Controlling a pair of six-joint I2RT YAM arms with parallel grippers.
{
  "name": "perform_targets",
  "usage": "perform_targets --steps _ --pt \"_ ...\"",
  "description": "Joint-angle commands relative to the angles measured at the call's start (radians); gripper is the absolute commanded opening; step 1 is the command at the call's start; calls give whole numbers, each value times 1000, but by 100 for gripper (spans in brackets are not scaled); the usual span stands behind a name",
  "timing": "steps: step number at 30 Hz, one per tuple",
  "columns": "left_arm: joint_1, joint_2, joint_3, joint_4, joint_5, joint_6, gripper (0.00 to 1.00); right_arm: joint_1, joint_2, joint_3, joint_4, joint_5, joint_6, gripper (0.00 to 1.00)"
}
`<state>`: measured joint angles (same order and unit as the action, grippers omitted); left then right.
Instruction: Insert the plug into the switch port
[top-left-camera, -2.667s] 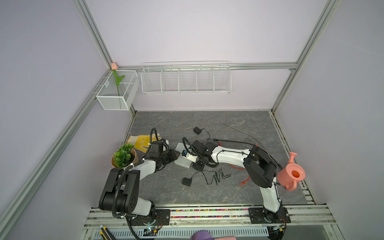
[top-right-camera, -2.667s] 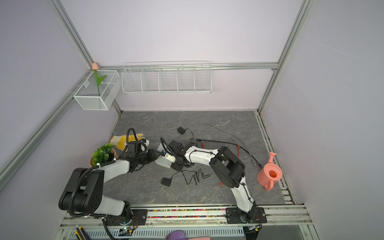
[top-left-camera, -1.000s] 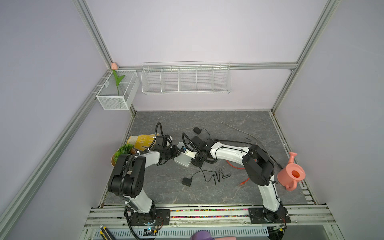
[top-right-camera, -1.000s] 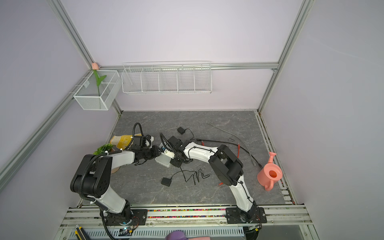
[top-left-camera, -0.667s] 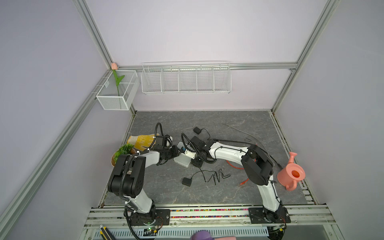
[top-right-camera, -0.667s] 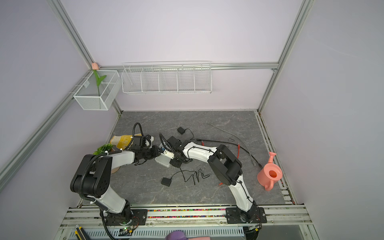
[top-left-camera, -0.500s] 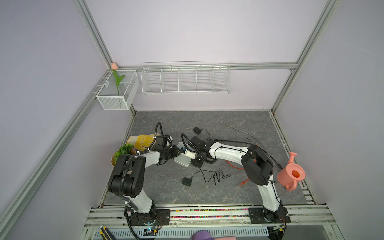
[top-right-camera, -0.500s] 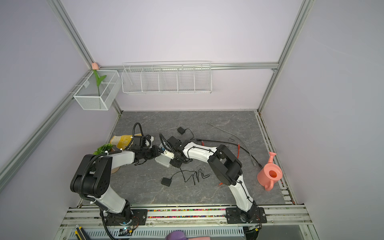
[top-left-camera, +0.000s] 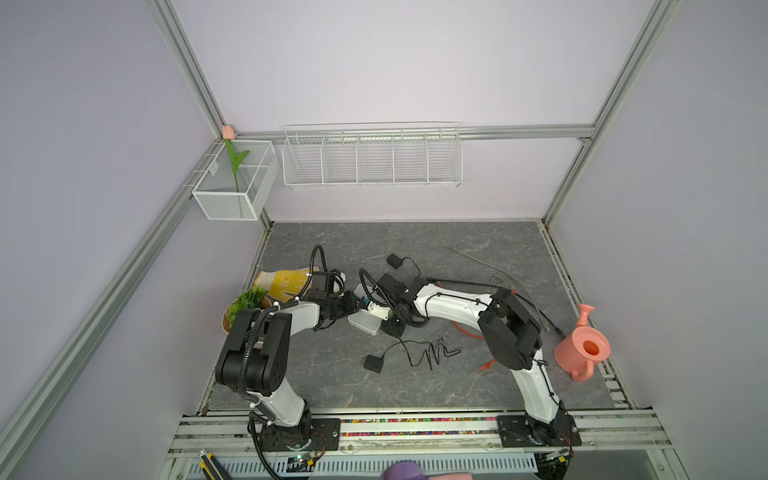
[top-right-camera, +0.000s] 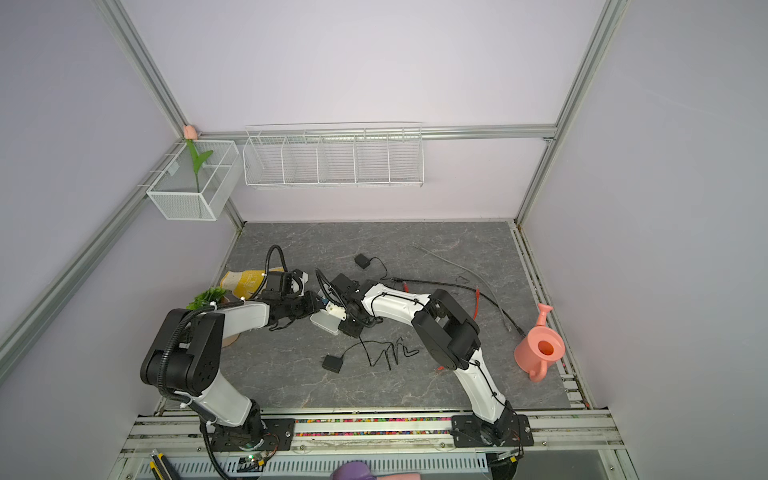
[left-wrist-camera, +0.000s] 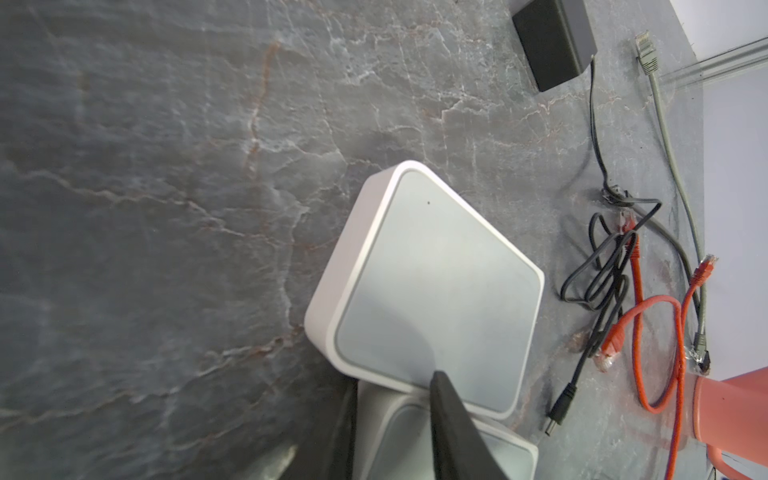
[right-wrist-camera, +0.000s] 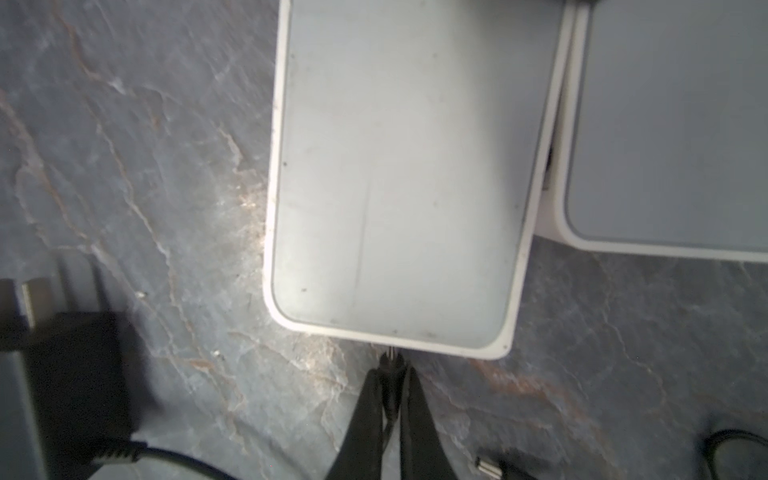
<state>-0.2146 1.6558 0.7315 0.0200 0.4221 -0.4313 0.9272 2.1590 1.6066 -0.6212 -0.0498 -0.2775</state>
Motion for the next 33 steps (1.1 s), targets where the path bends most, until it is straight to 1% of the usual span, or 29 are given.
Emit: perform_targets --steps 1,33 --pt "-6 -19 12 -20 -11 29 32 6 32 29 -38 -18 -13 7" --pt "-16 -46 -9 -29 -20 48 31 5 83 127 -93 12 12 7"
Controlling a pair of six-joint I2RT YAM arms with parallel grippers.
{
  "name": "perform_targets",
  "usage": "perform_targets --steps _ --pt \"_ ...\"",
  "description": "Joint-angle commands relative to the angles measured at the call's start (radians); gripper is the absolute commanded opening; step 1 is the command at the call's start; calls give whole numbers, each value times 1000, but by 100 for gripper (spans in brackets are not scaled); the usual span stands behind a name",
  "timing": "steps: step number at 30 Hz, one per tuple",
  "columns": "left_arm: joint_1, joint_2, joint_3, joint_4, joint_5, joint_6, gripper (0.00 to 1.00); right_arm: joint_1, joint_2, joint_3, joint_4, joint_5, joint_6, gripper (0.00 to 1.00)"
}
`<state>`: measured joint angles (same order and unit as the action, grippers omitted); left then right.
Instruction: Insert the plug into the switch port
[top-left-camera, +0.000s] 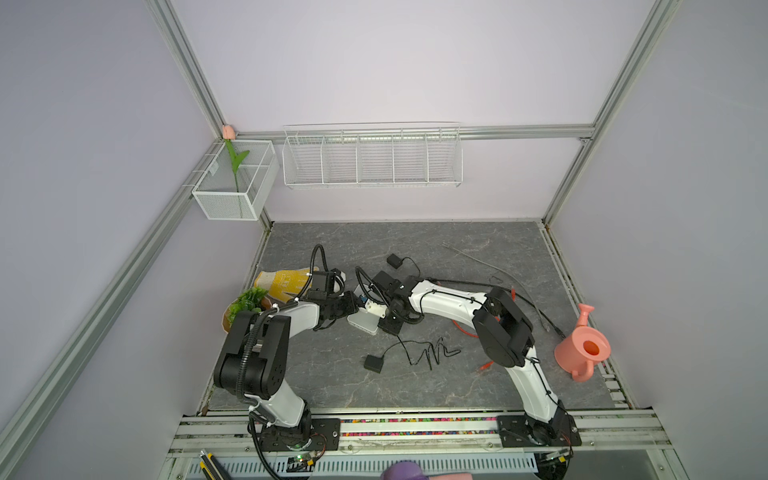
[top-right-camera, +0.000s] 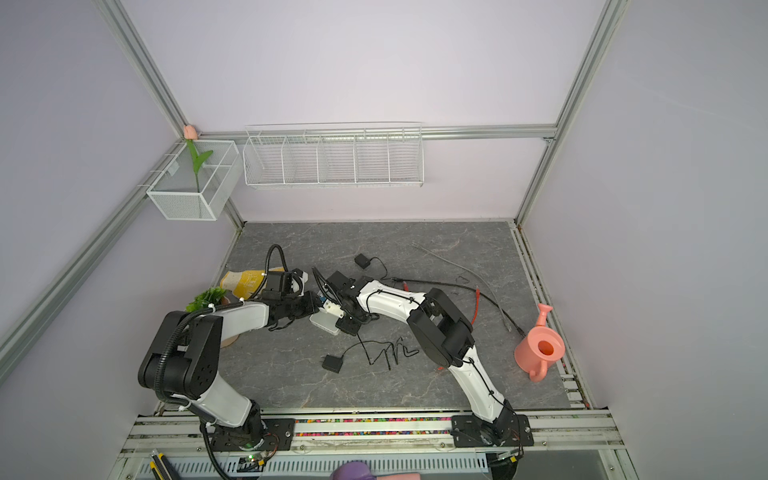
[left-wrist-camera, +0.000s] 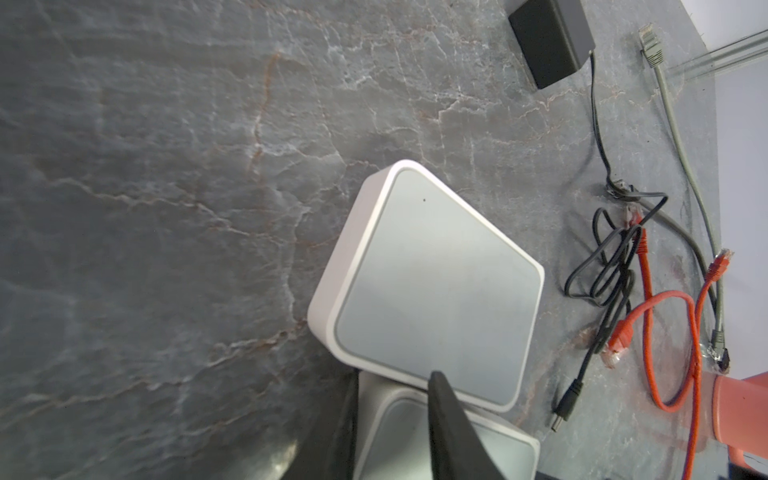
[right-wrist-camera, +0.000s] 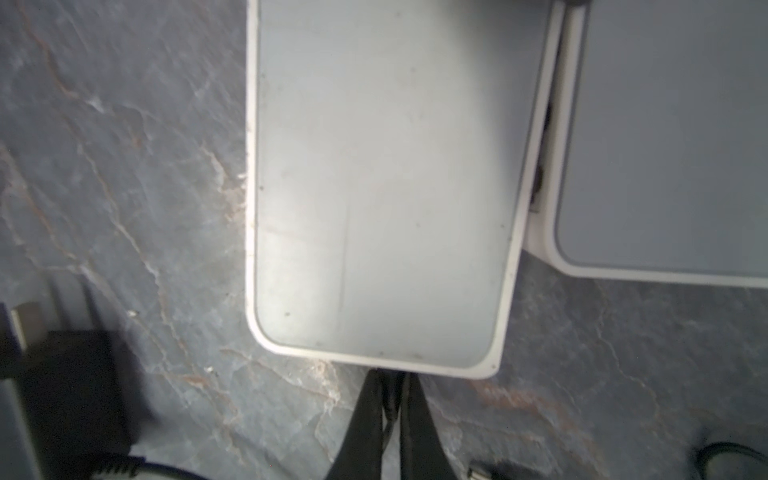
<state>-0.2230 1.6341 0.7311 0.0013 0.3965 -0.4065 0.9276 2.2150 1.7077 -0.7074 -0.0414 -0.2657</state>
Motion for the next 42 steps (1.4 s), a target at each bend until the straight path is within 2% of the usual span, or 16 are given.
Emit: perform_targets --steps 1,17,42 --pt "-7 -24 -7 -10 5 22 31 5 28 27 -7 2 0 7" --pt "-41 -16 -7 -18 -7 38 31 7 3 33 16 -52 18 7" --pt "-75 -33 -20 -26 -26 55 30 7 70 118 -65 -83 32 6"
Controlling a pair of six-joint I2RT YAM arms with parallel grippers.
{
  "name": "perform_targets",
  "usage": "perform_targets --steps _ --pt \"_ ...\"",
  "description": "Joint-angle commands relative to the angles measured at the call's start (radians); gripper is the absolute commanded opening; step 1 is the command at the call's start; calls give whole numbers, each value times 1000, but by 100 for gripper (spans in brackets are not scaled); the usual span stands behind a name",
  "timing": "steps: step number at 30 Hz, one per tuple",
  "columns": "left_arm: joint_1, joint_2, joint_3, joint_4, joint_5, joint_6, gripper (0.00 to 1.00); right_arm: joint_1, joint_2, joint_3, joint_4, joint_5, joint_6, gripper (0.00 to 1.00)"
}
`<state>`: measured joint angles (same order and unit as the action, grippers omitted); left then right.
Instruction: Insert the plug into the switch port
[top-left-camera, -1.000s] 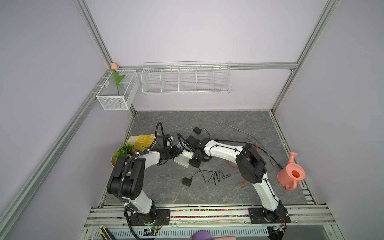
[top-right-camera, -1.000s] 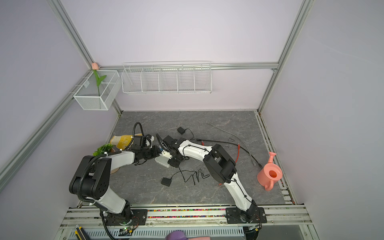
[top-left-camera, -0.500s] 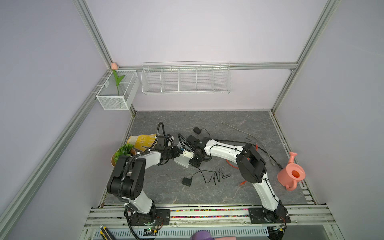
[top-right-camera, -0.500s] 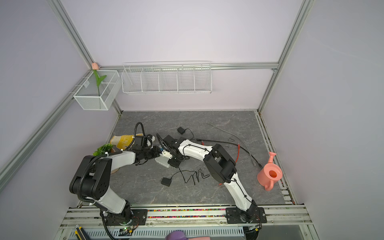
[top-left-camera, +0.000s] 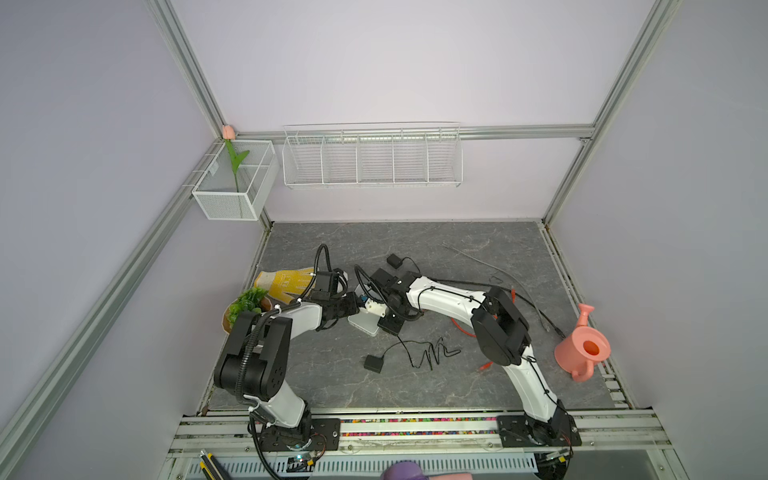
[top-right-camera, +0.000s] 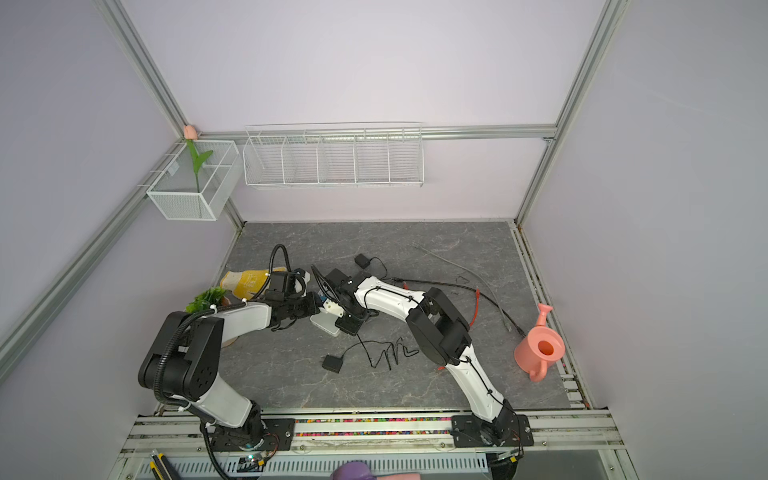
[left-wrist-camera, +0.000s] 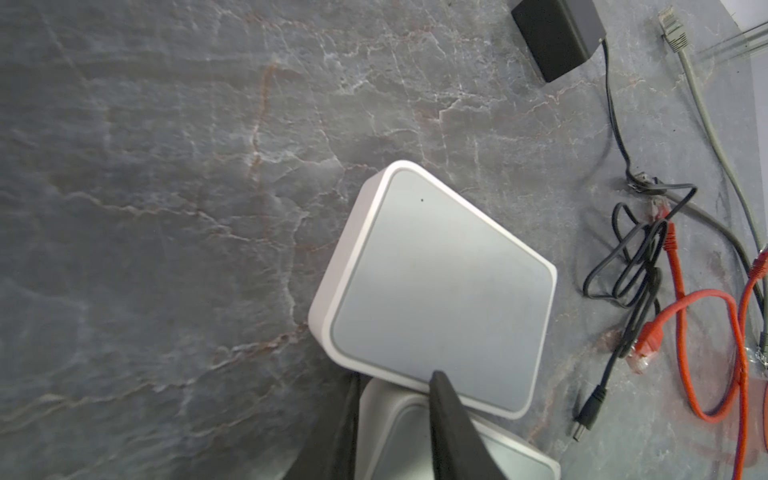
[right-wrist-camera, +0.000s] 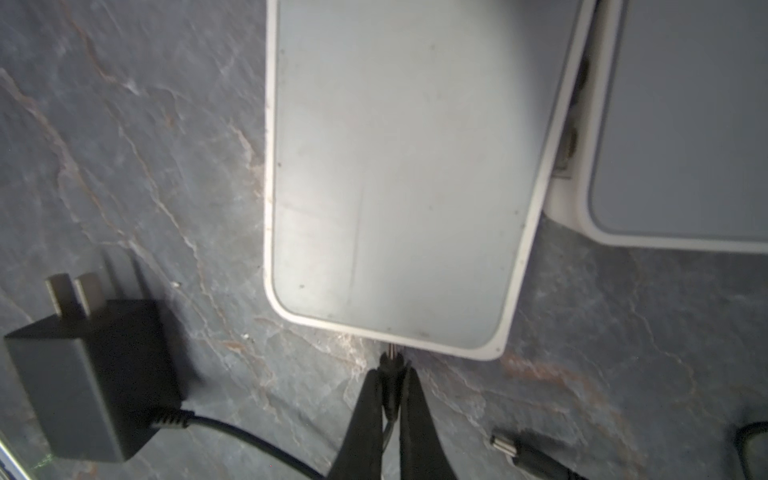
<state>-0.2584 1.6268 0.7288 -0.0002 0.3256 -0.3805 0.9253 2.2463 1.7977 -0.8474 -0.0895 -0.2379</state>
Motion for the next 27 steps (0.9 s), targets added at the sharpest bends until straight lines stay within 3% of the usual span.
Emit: perform_targets --steps 1,27 --pt "-39 -25 -19 -23 45 27 30 9 39 28 76 -33 7 6" --pt "-27 -16 -14 -50 51 13 26 1 68 58 102 -24 28 7"
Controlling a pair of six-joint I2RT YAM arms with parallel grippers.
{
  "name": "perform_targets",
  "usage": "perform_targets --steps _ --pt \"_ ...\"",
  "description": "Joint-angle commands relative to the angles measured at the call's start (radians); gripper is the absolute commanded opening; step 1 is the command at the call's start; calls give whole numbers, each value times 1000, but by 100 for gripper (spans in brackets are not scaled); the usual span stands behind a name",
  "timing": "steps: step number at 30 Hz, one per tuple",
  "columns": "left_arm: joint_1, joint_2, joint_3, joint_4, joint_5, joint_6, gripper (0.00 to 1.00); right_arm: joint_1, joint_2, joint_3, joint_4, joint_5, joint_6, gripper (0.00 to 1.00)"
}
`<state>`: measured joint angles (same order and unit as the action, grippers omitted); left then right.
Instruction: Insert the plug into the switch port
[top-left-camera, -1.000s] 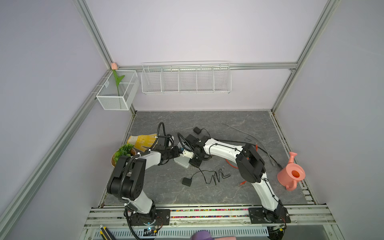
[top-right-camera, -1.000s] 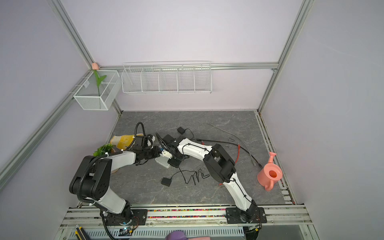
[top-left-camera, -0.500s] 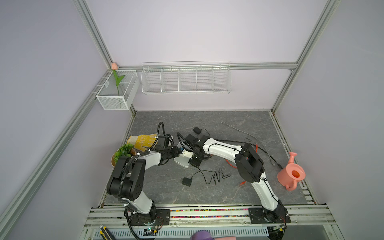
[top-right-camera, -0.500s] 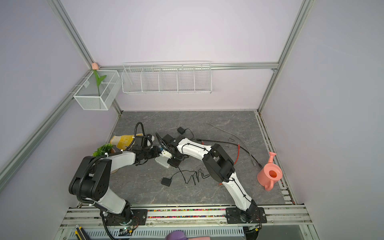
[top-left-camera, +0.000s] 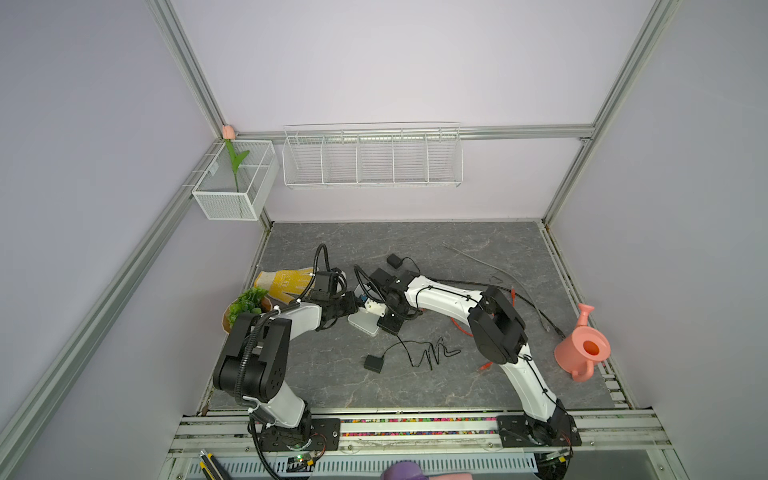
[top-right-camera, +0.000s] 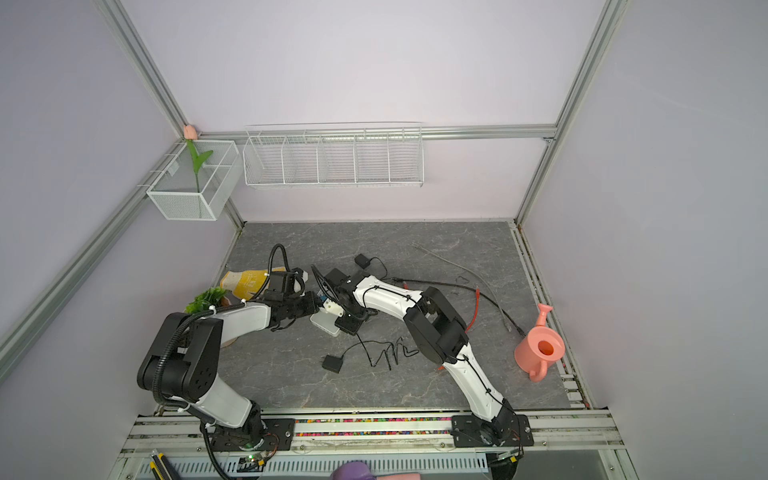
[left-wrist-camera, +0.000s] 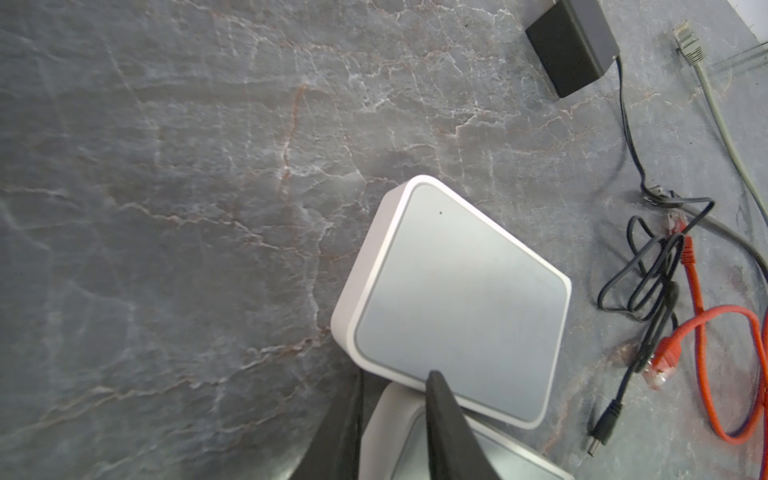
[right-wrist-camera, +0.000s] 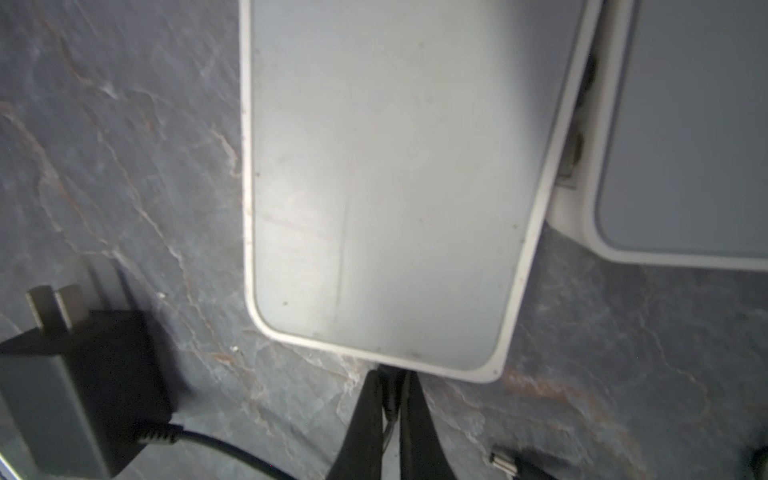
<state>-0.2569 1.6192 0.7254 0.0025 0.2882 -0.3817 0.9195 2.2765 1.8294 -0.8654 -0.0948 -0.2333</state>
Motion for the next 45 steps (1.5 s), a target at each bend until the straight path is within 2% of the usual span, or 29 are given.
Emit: perform_targets --steps 1,19,45 --pt "-24 -9 -15 -47 95 9 26 7 38 27 122 -19 23 6" --pt "8 -22 -52 3 232 -23 24 7 35 20 139 -49 29 7" --pt "7 -11 -70 15 269 4 22 7 63 110 110 -91 23 7"
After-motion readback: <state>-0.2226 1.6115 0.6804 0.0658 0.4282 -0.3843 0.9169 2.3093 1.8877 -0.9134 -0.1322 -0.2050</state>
